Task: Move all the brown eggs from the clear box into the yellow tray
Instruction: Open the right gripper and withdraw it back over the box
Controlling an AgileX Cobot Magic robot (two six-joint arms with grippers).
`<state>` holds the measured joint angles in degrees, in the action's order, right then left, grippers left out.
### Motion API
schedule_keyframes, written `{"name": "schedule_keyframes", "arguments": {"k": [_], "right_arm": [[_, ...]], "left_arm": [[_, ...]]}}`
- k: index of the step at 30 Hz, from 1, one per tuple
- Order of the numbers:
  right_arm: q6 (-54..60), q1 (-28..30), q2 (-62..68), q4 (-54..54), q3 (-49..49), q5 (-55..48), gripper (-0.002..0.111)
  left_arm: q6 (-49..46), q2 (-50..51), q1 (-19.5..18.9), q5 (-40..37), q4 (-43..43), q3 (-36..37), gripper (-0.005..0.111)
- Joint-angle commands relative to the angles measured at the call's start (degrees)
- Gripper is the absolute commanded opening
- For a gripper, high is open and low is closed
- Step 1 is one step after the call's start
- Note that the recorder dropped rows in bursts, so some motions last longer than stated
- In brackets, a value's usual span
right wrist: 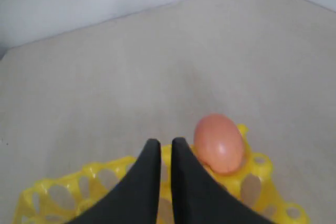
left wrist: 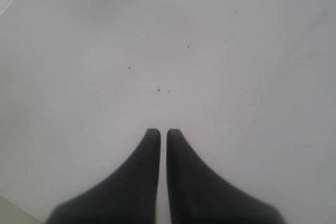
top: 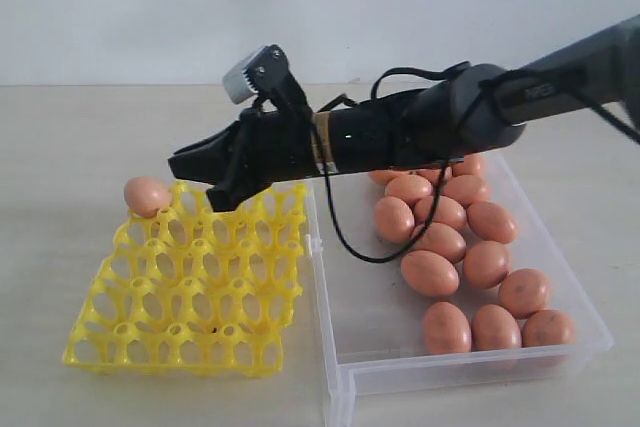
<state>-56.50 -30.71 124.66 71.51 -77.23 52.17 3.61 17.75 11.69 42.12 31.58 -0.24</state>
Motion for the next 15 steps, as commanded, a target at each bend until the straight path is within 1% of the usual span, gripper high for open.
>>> {"name": "schedule_keyframes", "arguments": {"k": [1,3,4,5,6,8,10,12,13,15], "right_arm": [[0.63,4.18,-7.18,3.25,8.52,-1.66,0.000],[3.11,4.45,-11.05,2.55,12.77,-10.35,0.000],[5.58,4.12,-13.20,-0.14,14.99,-15.73,0.000],[8.91,3.79,-14.67,-3.87,16.61,-19.37,0.000],[14.68,3.65,-16.28,-9.47,18.60,-21.92,0.000],[27.23,3.57,-18.73,-22.12,22.64,-22.46,0.000],[44.96,3.57,-20.75,-40.18,27.12,-18.37,0.000],[62.06,3.45,-22.24,-56.13,32.12,-8.90,0.000],[68.75,3.34,-22.90,-61.58,34.99,-2.69,0.000],[76.82,3.57,-23.44,-65.59,40.12,9.12,0.000]], "left_arm": [[-0.29,-0.16,-0.12,0.01,0.16,0.24,0.004],[-0.29,-0.16,-0.12,0.01,0.16,0.24,0.004],[-0.29,-0.16,-0.12,0.01,0.16,0.24,0.004],[-0.29,-0.16,-0.12,0.01,0.16,0.24,0.004],[-0.29,-0.16,-0.12,0.01,0.16,0.24,0.004],[-0.29,-0.16,-0.12,0.01,0.16,0.24,0.004],[-0.29,-0.16,-0.12,0.01,0.16,0.24,0.004],[-0.29,-0.16,-0.12,0.01,0.16,0.24,0.004],[-0.29,-0.16,-0.12,0.01,0.16,0.24,0.004],[-0.29,-0.16,-0.12,0.01,0.16,0.24,0.004]]}}
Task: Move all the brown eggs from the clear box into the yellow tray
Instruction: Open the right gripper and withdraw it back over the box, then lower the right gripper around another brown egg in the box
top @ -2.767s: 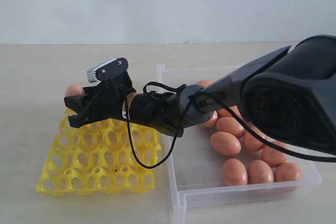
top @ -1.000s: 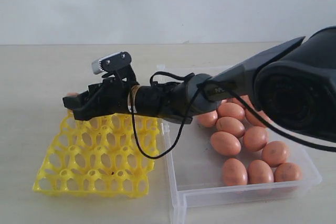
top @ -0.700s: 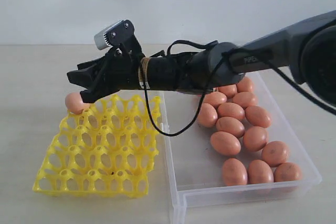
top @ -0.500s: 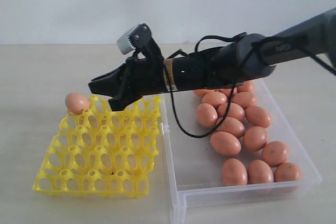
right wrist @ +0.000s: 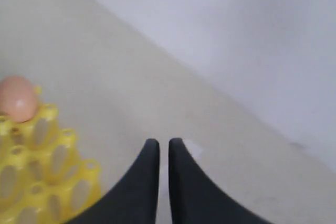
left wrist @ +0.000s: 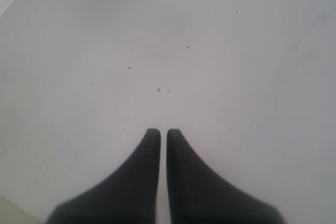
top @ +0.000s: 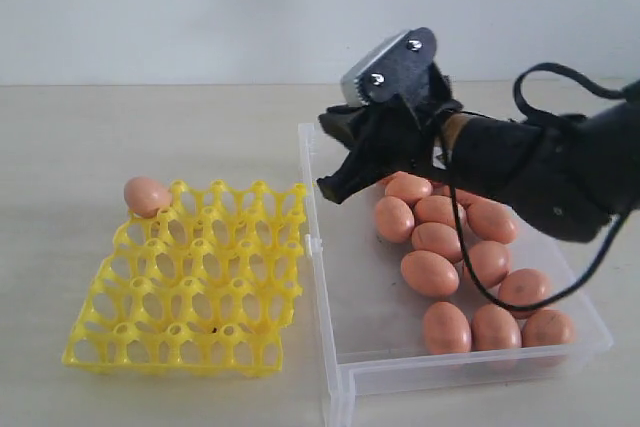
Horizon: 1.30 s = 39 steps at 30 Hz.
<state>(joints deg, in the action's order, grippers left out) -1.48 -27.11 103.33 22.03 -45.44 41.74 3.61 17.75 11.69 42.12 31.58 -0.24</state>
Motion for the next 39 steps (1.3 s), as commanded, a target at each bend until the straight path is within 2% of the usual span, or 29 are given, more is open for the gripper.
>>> {"name": "schedule_keyframes", "arguments": {"k": [1,3,6,8,10,16,19,22,26,29,37,39], "right_arm": [[24.35,-0.02,-2.12,-17.90,10.66,25.31,0.000],[26.97,0.25,-2.12,-20.09,12.75,28.22,0.000],[23.71,1.88,-2.12,-19.98,11.84,19.20,0.000],[18.41,3.64,-2.12,-19.86,9.66,5.15,0.000],[15.47,5.03,-2.12,-18.28,5.80,-10.49,0.005],[12.43,4.73,-2.12,-16.09,-8.35,-47.88,0.039],[12.43,3.56,-2.12,-16.54,-15.28,-66.37,0.040],[14.54,3.12,-2.12,-22.03,-21.25,-78.38,0.040],[24.33,3.12,-1.06,-35.76,-25.58,-82.69,0.040],[28.31,3.12,1.30,-41.23,-29.51,-88.47,0.040],[23.31,3.12,10.97,-37.14,-38.88,-96.39,0.041],[19.88,3.12,12.85,-34.04,-40.57,-97.33,0.046]], "left_arm": [[-0.29,-0.16,-0.12,0.01,0.16,0.24,0.004],[-0.29,-0.16,-0.12,0.01,0.16,0.24,0.004],[-0.29,-0.16,-0.12,-0.21,0.16,0.24,0.004],[-0.29,-0.16,-0.12,-0.21,0.16,0.24,0.004],[-0.29,-0.16,-0.12,-0.21,0.16,0.24,0.004],[-0.29,-0.16,-0.12,-0.21,0.16,0.24,0.004],[-0.29,-0.16,-0.12,-0.21,0.16,0.24,0.004],[-0.29,-0.16,-0.12,-0.21,0.16,0.24,0.004],[-0.29,-0.16,-0.12,-0.21,0.16,0.24,0.004],[-0.29,-0.16,-0.12,-0.21,0.16,0.24,0.004],[-0.29,-0.16,-0.12,-0.08,0.16,0.24,0.004],[-0.29,-0.16,-0.12,-0.08,0.16,0.24,0.004]]}}
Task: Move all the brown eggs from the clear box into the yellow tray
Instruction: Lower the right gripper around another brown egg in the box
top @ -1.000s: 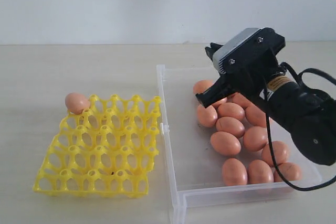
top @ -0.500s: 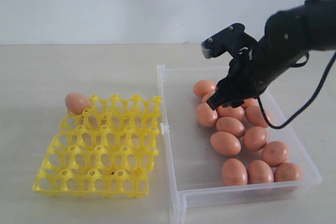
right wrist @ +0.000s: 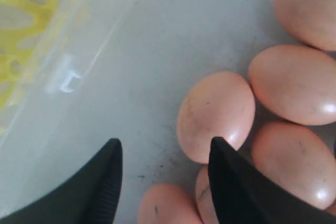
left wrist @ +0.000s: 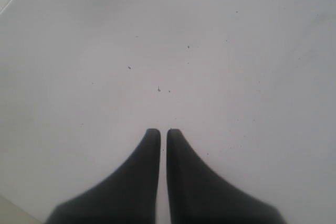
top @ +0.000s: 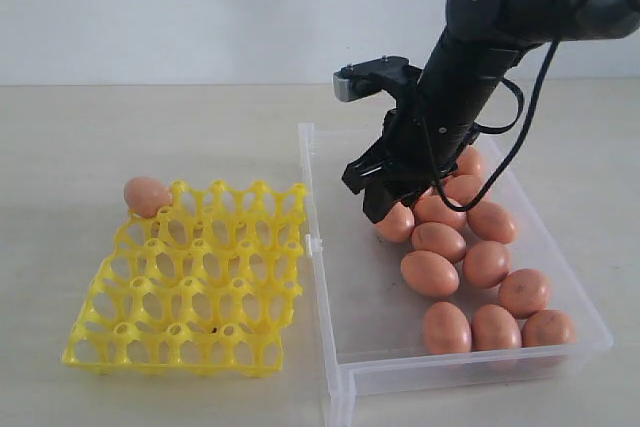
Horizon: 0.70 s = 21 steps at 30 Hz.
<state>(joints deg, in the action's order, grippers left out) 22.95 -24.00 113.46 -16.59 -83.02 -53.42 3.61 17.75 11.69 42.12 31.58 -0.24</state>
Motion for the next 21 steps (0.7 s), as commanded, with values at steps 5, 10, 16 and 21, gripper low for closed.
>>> {"name": "schedule_keyframes", "arguments": {"k": [5,10,16,21], "right_arm": [[-6.10,0.01,3.20,6.65,-3.43,-0.10,0.049],[-5.28,0.01,3.20,6.65,-3.43,0.87,0.049],[-5.28,0.01,5.36,6.67,-3.99,1.64,0.049],[-5.28,0.01,6.77,6.92,-5.66,1.29,0.049]], "left_arm": [[-0.29,-0.16,-0.12,-0.08,0.16,0.24,0.004],[-0.29,-0.16,-0.12,-0.08,0.16,0.24,0.004],[-0.29,-0.16,-0.12,-0.08,0.16,0.24,0.004],[-0.29,-0.16,-0.12,-0.23,0.16,0.24,0.004]]}}
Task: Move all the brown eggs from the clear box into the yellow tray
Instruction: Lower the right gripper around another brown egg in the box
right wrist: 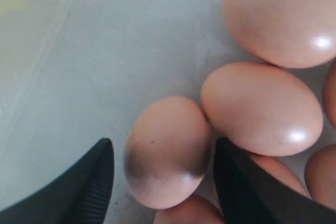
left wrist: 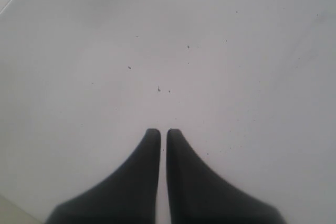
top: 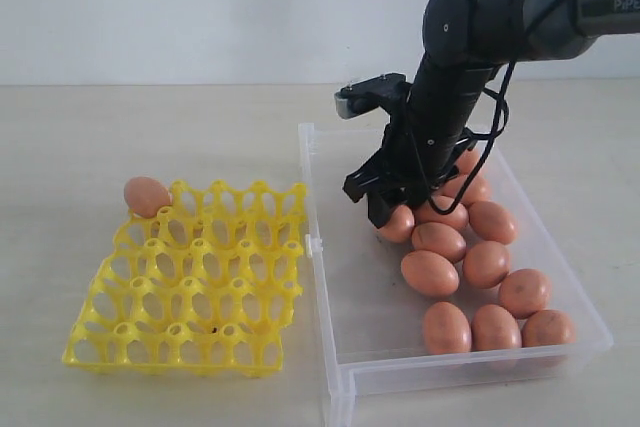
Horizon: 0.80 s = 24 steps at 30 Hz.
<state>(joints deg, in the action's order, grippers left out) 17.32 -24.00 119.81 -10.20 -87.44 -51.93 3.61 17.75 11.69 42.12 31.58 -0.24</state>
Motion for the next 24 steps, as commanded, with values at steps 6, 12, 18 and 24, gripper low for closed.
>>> {"name": "schedule_keyframes", "arguments": {"k": [6,12,18,24], "right_arm": [[0.25,-0.58,1.39,0.55,-1.34,1.61,0.049],[-0.98,-0.58,2.16,0.55,-1.88,0.10,0.049],[-2.20,-0.58,2.30,0.55,-2.50,-1.40,0.043],[0.65,-0.58,3.87,0.67,-2.50,-2.10,0.000]], "left_arm": [[-0.29,-0.16,-0.12,-0.23,0.16,0.24,0.004],[-0.29,-0.16,-0.12,-0.23,0.16,0.24,0.004],[-0.29,-0.16,-0.12,-0.23,0.16,0.24,0.004],[-0.29,-0.16,-0.12,-0.23,0.16,0.24,0.004]]}}
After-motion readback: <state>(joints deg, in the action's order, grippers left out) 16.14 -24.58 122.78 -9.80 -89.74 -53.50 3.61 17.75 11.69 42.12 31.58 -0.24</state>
